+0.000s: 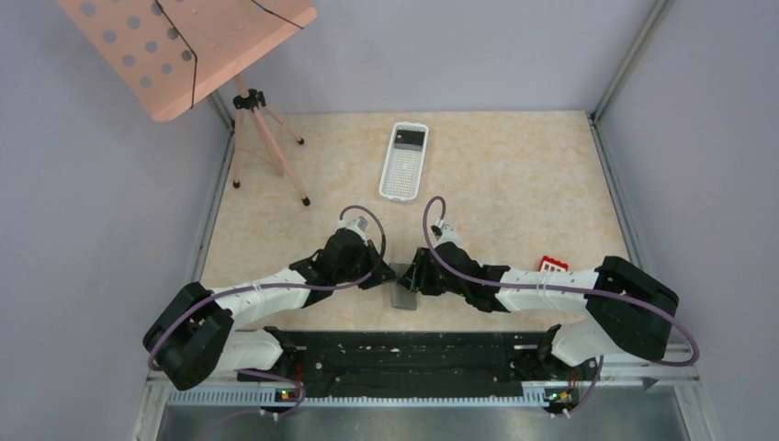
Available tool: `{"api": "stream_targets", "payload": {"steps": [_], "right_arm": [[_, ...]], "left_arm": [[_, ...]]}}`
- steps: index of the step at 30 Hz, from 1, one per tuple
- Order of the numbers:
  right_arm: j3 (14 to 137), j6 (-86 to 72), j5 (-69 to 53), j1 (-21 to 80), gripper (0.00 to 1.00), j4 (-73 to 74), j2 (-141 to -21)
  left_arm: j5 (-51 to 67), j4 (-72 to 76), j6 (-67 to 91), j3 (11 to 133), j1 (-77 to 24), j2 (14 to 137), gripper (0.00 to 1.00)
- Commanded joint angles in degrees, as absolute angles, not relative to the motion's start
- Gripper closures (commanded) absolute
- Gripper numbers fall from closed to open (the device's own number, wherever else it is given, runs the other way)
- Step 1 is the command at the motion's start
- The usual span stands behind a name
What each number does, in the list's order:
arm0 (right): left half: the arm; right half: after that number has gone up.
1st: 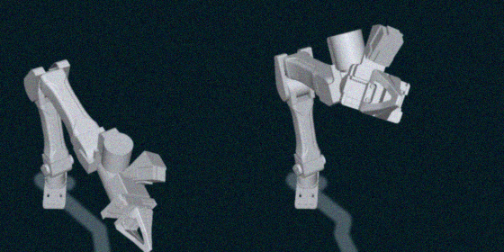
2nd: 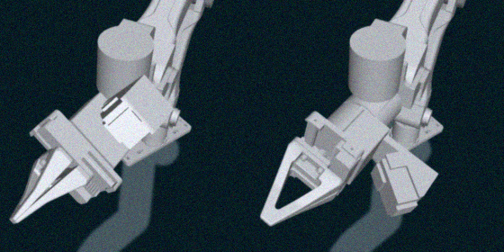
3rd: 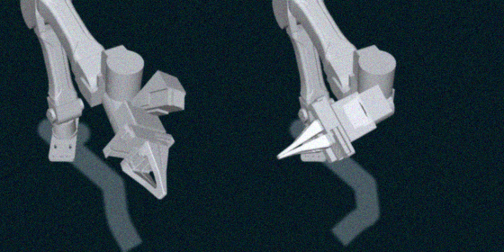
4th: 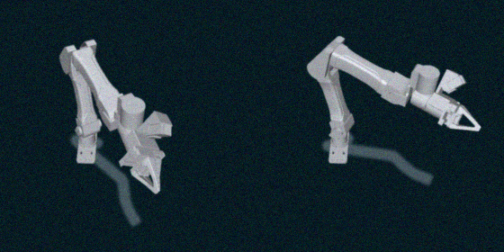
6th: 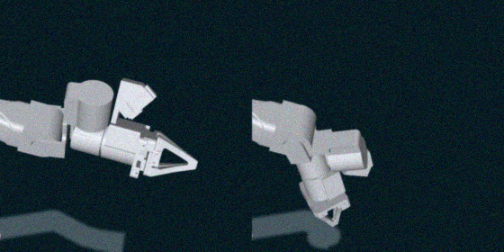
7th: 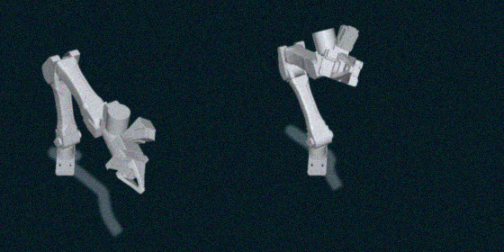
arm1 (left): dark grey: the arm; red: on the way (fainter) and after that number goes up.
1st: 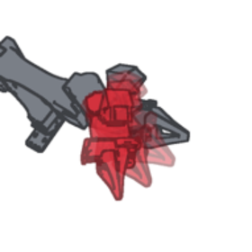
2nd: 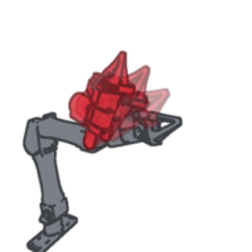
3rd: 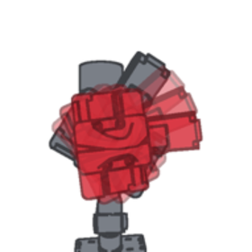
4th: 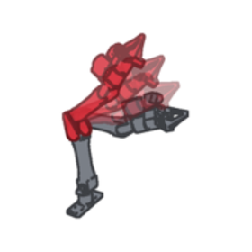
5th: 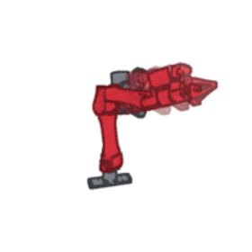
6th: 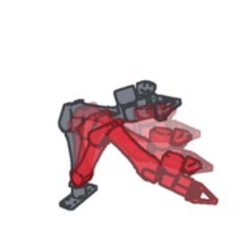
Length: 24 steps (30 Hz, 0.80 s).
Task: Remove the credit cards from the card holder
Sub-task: Open the card holder at the center of the board.
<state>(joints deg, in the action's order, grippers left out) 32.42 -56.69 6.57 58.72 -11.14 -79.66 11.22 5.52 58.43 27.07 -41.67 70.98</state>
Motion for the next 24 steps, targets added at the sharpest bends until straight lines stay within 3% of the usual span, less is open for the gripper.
{"api": "stream_targets", "payload": {"steps": [1, 5, 12, 24], "right_arm": [[33.7, -57.0, 7.8, 59.9, 0.60, -13.0, -80.9], [33.5, -56.9, 10.2, 60.0, 0.69, -10.0, -80.8], [31.9, -56.5, 14.0, 60.1, 0.99, -6.5, -77.7], [30.7, -56.5, 16.1, 60.1, 1.00, -0.4, -73.5]], "left_arm": [[10.7, 7.4, 58.8, 26.8, -41.8, 69.4, 1.00], [10.6, 7.1, 58.8, 26.8, -41.8, 69.2, 1.00], [10.4, 6.5, 58.6, 27.0, -41.8, 69.2, 1.00], [10.1, 5.0, 58.1, 28.2, -41.8, 69.8, 1.00]]}}
